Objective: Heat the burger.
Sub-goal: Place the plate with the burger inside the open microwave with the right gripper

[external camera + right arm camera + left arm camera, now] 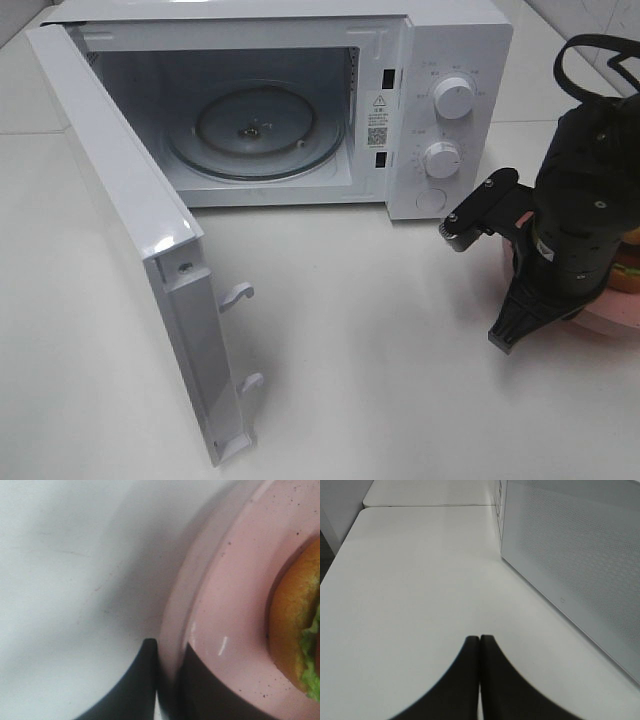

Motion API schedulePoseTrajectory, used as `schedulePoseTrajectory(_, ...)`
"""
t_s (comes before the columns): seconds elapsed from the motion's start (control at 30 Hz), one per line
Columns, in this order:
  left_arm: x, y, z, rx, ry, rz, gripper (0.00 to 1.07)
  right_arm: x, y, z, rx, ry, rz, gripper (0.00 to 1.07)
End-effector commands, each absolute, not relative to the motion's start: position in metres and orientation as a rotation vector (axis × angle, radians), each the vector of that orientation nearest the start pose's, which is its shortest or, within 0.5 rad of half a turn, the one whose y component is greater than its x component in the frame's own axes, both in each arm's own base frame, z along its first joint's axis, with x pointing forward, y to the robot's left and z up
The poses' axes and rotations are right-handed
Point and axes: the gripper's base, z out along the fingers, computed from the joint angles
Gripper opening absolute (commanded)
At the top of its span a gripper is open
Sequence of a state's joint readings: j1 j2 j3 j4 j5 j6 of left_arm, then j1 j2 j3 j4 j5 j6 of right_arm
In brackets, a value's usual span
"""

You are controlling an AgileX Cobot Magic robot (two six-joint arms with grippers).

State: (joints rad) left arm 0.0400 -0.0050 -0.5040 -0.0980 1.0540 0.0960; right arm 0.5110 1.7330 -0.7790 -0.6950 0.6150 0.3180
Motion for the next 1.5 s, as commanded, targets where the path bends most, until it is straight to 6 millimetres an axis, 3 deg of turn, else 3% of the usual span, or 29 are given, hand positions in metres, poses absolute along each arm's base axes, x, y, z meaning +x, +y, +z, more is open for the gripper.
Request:
schedulePoseTrajectory(0.03, -0.008, -0.008, 0.280, 0.061, 1.992, -0.026, 0.00, 0.253, 0.108, 0.146, -1.121, 2.592, -0.567, 0.00)
schedulePoseTrajectory(0.13, -0.008, -0.008, 0.280, 0.061, 1.992, -0.026, 0.00, 0.240, 0.110, 0.149, -1.161, 2.567, -0.563, 0.00)
schedulePoseTrajectory(0.2, -0.008, -0.008, 0.280, 0.061, 1.992, -0.026, 0.00, 0.221, 0.116, 0.154, -1.248, 2.511, -0.549, 0.00)
schedulePoseTrajectory(0.3, -0.008, -0.008, 0.280, 0.061, 1.992, -0.026, 0.00, 0.215, 0.118, 0.156, -1.292, 2.484, -0.547, 0.00)
schedulePoseTrajectory(0.43, -0.008, -0.008, 0.280, 0.061, 1.992, -0.026, 0.00, 0.189, 0.134, 0.163, -1.523, 2.317, -0.525, 0.00)
schedulePoseTrajectory(0.53, -0.008, -0.008, 0.280, 0.061, 1.992, -0.026, 0.00, 0.180, 0.140, 0.164, -1.596, 2.259, -0.515, 0.00)
schedulePoseTrajectory(0.6, -0.008, -0.008, 0.280, 0.061, 1.992, -0.026, 0.00, 0.164, 0.152, 0.167, -1.755, 2.124, -0.491, 0.00)
schedulePoseTrajectory(0.77, -0.008, -0.008, 0.280, 0.061, 1.992, -0.026, 0.00, 0.150, 0.166, 0.167, -1.950, 1.958, -0.452, 0.00)
schedulePoseTrajectory(0.87, -0.008, -0.008, 0.280, 0.061, 1.992, -0.026, 0.00, 0.148, 0.168, 0.167, -1.971, 1.931, -0.435, 0.00)
schedulePoseTrajectory(1.1, -0.008, -0.008, 0.280, 0.061, 1.992, -0.026, 0.00, 0.146, 0.180, 0.168, -2.129, 1.676, -0.360, 0.00)
schedulePoseTrajectory(1.5, -0.008, -0.008, 0.280, 0.061, 1.992, -0.026, 0.00, 0.147, 0.186, 0.170, -2.178, 1.536, -0.356, 0.00)
